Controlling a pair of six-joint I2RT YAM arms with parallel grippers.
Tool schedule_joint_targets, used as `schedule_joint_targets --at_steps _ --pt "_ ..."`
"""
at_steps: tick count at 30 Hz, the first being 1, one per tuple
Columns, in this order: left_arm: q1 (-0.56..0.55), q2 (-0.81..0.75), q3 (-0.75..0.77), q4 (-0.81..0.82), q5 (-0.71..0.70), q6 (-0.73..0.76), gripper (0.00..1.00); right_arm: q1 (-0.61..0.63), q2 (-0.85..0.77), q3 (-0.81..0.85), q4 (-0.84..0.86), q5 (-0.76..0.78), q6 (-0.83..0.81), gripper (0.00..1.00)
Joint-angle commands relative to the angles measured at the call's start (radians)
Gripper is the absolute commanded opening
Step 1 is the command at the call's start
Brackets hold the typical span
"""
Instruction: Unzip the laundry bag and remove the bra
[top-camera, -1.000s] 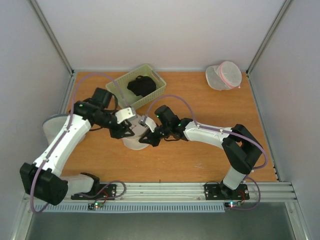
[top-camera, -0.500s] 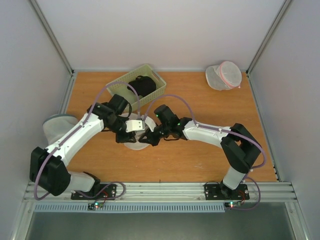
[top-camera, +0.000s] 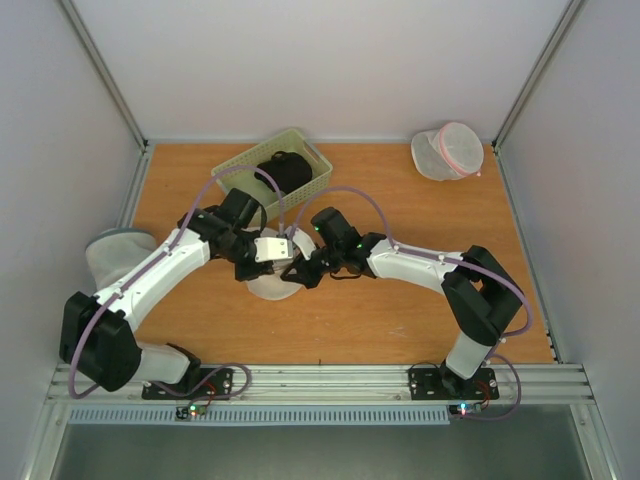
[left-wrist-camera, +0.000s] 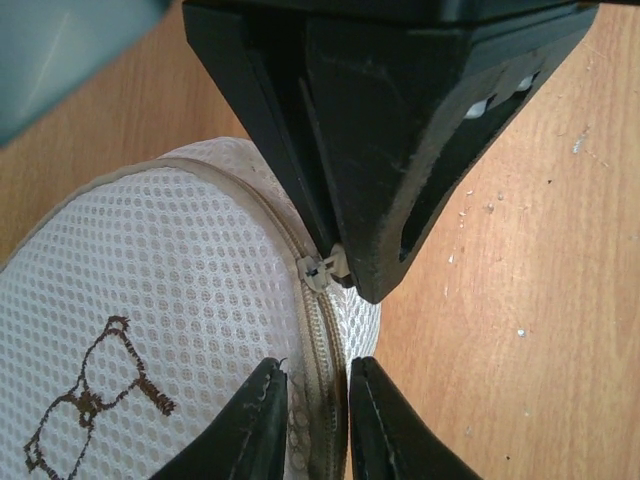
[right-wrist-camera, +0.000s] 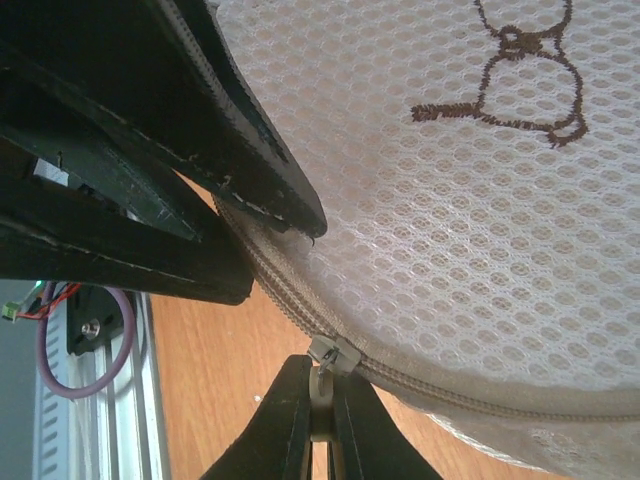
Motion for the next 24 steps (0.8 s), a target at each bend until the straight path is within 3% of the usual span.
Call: schedule_joint_targets --at_steps 1,4,7,18,24 --pt "0.018 0.028 -0.019 0.077 -0.107 -0.038 0.18 0.018 -0.016 0.026 0.038 -0.072 -0.037 0.01" --pt "0.018 0.025 -0.012 0.064 -0.094 -0.045 0.17 0.018 -0.013 0.027 0.028 -0.071 -0.045 0.01" --pt "0.018 0.024 -0.018 0.067 -0.102 -0.047 0.01 0.018 -0.013 0.030 0.020 -0.057 -0.046 0.01" --pt "0.014 -0.020 -0.009 0.002 -0.117 -0.064 0.01 -0.055 -0.006 0.072 -0.178 0.127 -0.089 0.01" --pt "-0.007 -0.048 0.047 -0.108 -0.044 -0.086 0.01 -0.157 0.000 0.087 -0.201 0.209 -0.068 0.01"
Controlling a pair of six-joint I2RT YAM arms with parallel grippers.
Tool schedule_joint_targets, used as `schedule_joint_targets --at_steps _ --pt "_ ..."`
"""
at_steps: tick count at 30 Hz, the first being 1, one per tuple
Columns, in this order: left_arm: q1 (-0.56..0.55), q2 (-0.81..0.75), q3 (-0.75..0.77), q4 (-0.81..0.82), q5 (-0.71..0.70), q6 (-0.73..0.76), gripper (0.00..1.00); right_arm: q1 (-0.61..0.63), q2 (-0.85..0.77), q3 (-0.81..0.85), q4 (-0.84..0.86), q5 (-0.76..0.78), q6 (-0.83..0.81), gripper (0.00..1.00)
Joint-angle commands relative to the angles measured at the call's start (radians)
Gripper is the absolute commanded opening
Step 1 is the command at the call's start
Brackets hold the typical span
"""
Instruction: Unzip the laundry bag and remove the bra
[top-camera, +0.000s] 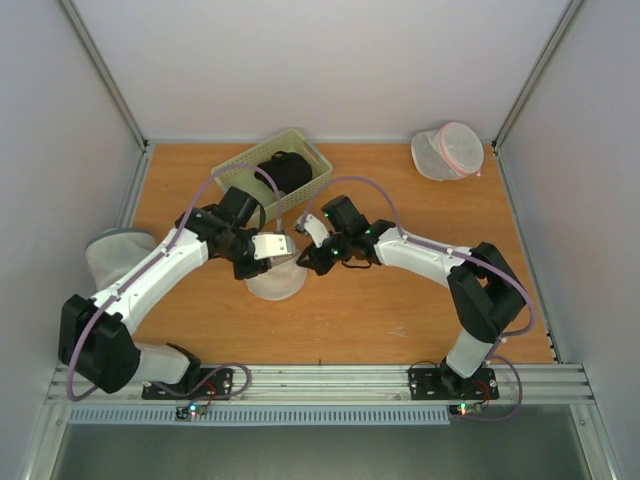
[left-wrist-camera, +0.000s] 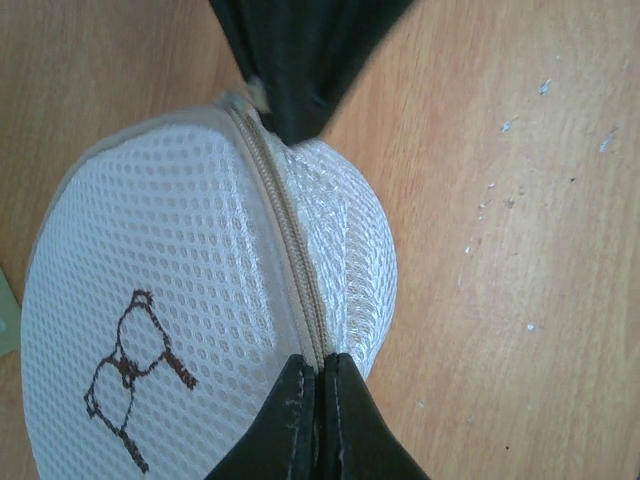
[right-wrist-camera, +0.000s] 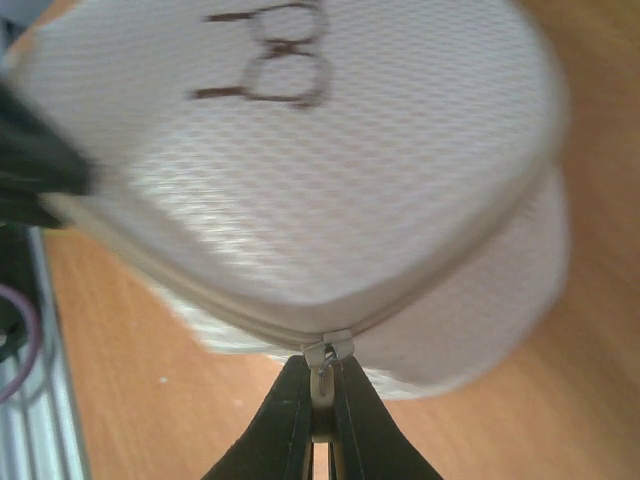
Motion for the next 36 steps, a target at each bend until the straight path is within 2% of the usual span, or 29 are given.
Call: schedule_joint_targets --at_steps 1,8,12,17,18,20,22,23,25,28,31,36 --pt "-0.012 -0.046 0.049 -0.119 0.013 -0.036 0.01 -0.092 0.003 0.039 -0.068 0.129 -0.012 0.01" --pt "-0.027 -0.058 0.117 -0.182 0.100 -0.075 0.01 -0.103 0.033 0.102 -0.108 0.218 -0.085 0.01" --pt "-0.025 -0.061 0.115 -0.180 0.105 -0.084 0.01 -0.119 0.012 0.098 -0.103 0.203 -0.085 0.01" --pt "0.088 -0.072 0.065 -0.102 0.103 -0.082 0.02 -0.080 -0.089 0.019 -0.064 0.133 -0.099 0.01" --pt "0.113 -0.074 0.059 -0.080 0.093 -0.085 0.13 -0.063 -0.118 0.002 -0.058 0.134 -0.104 0.01" --pt "0.131 -0.076 0.051 -0.079 0.080 -0.080 0.57 -0.012 -0.170 -0.024 -0.041 0.135 -0.098 0.01" --pt "0.131 -0.079 0.063 -0.143 0.139 -0.044 0.84 0.033 -0.204 -0.036 -0.025 0.119 -0.072 0.01" --pt "0.131 -0.081 0.077 -0.183 0.193 -0.030 0.91 0.055 -0.212 -0.035 -0.023 0.124 -0.061 0.01" --pt "0.130 -0.090 0.114 -0.248 0.306 -0.028 0.98 0.094 -0.226 -0.030 -0.010 0.123 -0.043 0.01" --pt "0.120 -0.104 0.161 -0.278 0.377 -0.068 0.96 0.135 -0.239 -0.021 0.032 0.092 0.030 0.01" --pt "0.116 -0.106 0.156 -0.264 0.350 -0.091 0.88 0.183 -0.228 0.005 0.035 0.085 0.039 0.01" --pt "0.116 -0.102 0.096 -0.220 0.225 -0.043 0.52 0.193 -0.224 0.004 0.028 0.091 0.035 0.01"
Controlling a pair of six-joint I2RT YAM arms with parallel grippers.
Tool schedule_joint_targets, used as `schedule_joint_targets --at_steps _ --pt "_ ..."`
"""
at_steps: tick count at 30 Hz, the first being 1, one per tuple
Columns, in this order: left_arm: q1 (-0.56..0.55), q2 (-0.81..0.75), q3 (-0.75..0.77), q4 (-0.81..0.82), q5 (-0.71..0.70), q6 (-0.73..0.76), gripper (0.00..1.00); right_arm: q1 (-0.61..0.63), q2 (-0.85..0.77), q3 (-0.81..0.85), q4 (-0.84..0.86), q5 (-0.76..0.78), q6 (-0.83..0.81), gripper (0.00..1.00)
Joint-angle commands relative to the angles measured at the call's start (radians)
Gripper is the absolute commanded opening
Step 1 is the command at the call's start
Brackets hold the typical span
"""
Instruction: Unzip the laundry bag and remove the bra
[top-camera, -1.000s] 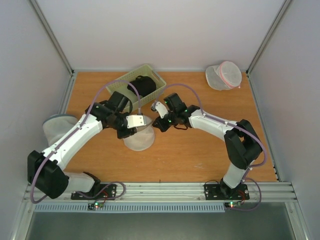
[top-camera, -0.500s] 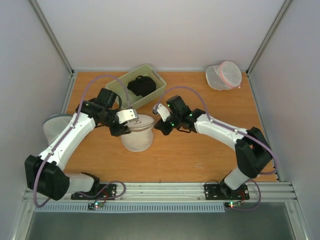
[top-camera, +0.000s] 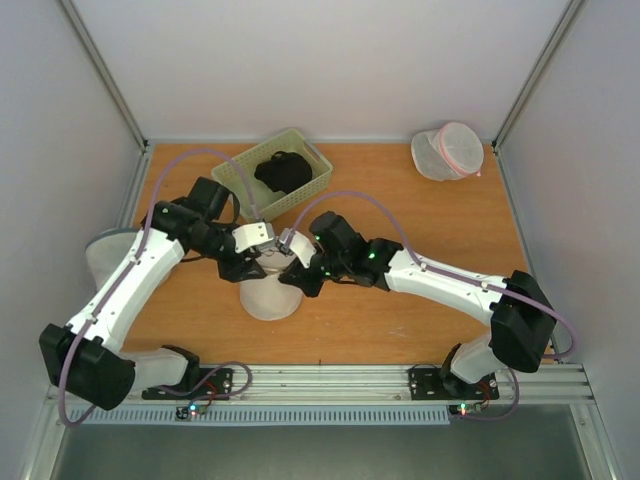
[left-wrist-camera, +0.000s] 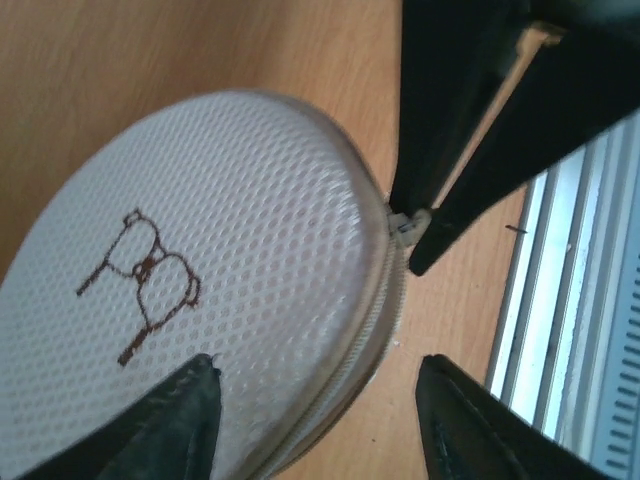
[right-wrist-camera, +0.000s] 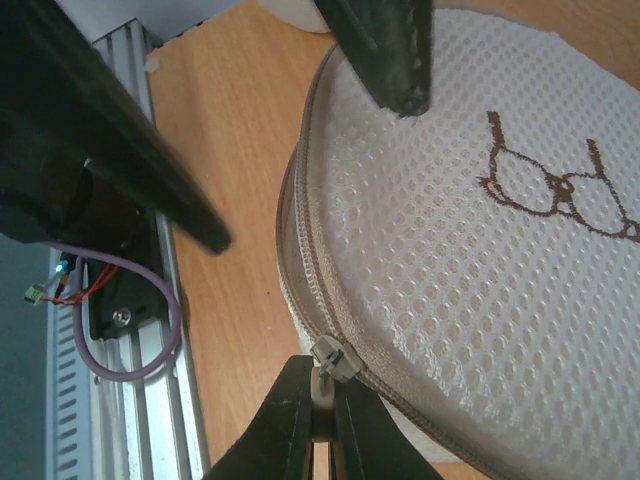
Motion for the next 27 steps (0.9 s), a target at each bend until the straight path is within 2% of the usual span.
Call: schedule_joint_targets --at_steps 1,5,7,11,14,18,22,27 --pt "-0.002 0.002 -0.036 0.027 -0.073 0.037 0.49 0.005 -0.011 0.022 0.049 -0.018 0.014 0.01" --pt "-0.002 0.027 -0.004 0.079 -0.097 0.051 0.42 0.005 0.003 0.019 0.038 -0.031 0.003 0.01" --pt "-0.004 0.042 0.002 0.095 -0.100 0.050 0.42 0.005 0.002 0.015 0.042 -0.029 0.004 0.01" --pt "-0.023 0.051 -0.046 0.097 -0.099 0.089 0.39 0.005 -0.003 0.011 0.049 -0.028 0.001 0.01" --pt "-0.039 0.055 -0.067 0.128 -0.115 0.082 0.25 0.005 0.003 0.017 0.048 -0.034 -0.003 0.01" --pt "-0.049 0.059 -0.056 0.126 -0.078 0.055 0.01 0.003 0.010 0.014 0.043 -0.024 -0.008 0.01" --pt "-0.050 0.046 -0.041 0.097 -0.079 0.058 0.01 -0.026 0.011 -0.004 0.021 -0.001 -0.004 0.01" --pt "-0.053 0.031 -0.033 0.026 -0.129 0.117 0.01 -0.130 0.002 -0.031 -0.015 0.018 0.021 0.01"
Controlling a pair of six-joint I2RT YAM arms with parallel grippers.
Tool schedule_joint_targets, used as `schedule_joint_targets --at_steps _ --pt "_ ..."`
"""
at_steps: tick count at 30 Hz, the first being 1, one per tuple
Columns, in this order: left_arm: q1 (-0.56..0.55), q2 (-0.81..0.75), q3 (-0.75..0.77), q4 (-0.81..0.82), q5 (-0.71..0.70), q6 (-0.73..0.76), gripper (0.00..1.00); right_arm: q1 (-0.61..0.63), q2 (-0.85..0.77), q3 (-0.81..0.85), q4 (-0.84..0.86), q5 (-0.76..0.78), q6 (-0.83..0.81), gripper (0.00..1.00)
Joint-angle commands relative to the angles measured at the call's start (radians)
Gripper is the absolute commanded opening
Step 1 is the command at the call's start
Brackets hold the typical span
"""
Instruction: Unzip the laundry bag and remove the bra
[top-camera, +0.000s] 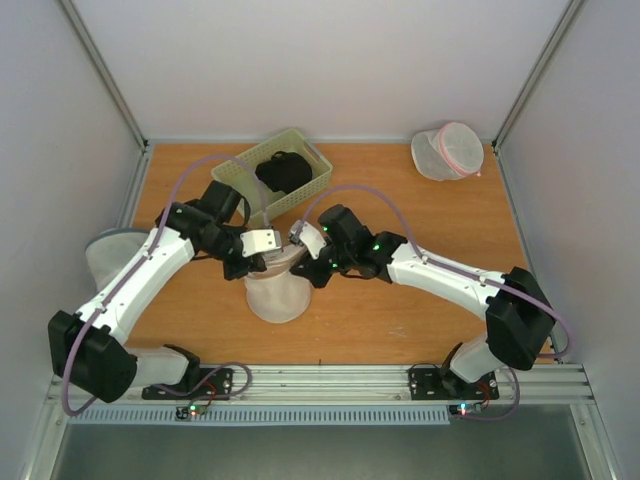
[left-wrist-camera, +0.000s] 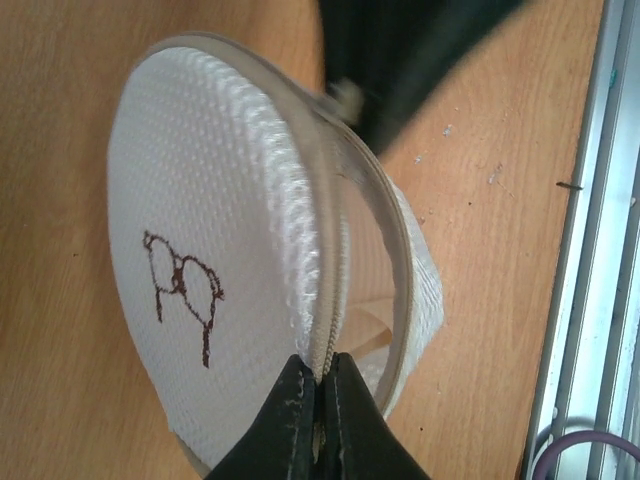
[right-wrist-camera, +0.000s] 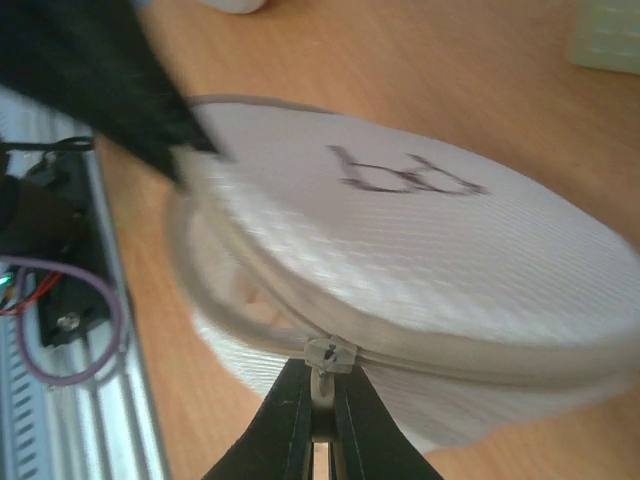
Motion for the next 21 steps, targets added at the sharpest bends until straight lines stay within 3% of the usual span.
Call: schedule_joint_targets --at_steps 1,14,21 --pt "-0.015 -0.015 0.018 -0.055 -0.032 0.058 0.01 -0.092 -0.015 -0.023 0.008 0.021 0.007 0.01" --pt "-0.046 -0.032 0.132 -0.148 0.059 0.040 0.01 -0.250 0.077 0.013 -0.056 0.098 -0.042 0.01" --pt "0.015 -0.021 0.119 -0.040 0.040 -0.004 0.01 -0.240 0.014 -0.020 0.007 -0.032 -0.052 0.01"
